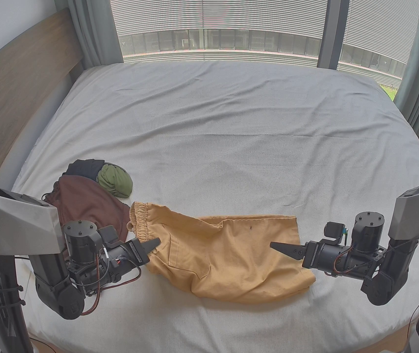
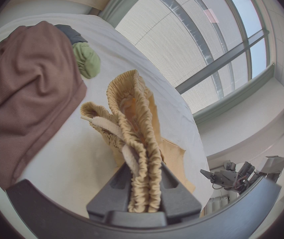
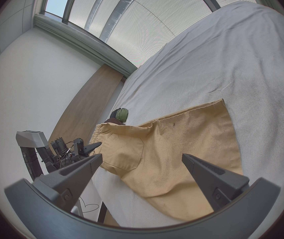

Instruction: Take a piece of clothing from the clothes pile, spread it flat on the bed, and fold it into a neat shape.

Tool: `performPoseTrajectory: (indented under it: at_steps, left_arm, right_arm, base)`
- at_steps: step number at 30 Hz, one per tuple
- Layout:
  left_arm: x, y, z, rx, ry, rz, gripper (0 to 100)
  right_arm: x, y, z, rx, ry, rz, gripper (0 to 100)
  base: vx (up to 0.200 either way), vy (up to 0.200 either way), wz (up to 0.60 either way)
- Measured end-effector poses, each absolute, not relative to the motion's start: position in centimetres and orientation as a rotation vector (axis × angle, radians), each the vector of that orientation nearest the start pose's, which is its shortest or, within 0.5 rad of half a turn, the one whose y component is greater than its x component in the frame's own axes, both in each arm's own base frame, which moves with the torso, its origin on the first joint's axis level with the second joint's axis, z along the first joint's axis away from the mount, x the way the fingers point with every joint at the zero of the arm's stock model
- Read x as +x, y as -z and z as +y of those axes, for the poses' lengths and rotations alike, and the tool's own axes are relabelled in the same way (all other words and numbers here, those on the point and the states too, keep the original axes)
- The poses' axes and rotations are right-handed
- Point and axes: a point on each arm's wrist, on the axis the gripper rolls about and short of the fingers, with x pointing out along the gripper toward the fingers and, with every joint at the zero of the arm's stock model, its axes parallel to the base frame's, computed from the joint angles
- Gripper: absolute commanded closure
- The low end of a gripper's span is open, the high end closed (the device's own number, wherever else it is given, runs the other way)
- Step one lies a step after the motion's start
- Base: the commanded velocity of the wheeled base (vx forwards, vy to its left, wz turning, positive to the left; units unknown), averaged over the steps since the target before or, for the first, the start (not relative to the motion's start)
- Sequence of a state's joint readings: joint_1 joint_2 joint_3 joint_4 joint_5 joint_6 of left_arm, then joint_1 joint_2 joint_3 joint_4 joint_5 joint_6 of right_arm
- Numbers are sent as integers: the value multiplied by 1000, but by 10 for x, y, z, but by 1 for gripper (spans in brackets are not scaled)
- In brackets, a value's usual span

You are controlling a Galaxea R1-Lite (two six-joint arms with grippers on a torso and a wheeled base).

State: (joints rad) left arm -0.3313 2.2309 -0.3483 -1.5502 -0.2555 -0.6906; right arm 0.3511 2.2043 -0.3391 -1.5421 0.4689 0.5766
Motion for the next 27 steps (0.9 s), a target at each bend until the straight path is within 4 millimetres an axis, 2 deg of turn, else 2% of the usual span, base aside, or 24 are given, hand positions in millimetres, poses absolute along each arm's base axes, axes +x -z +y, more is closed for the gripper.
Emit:
performPoseTrajectory:
  at_steps: [27]
  left_arm:
    - [284, -23, -163, -616, 641, 476, 100]
  right_arm:
    - [273, -30, 110, 558, -703, 526, 0]
  base:
    - [0, 0, 0]
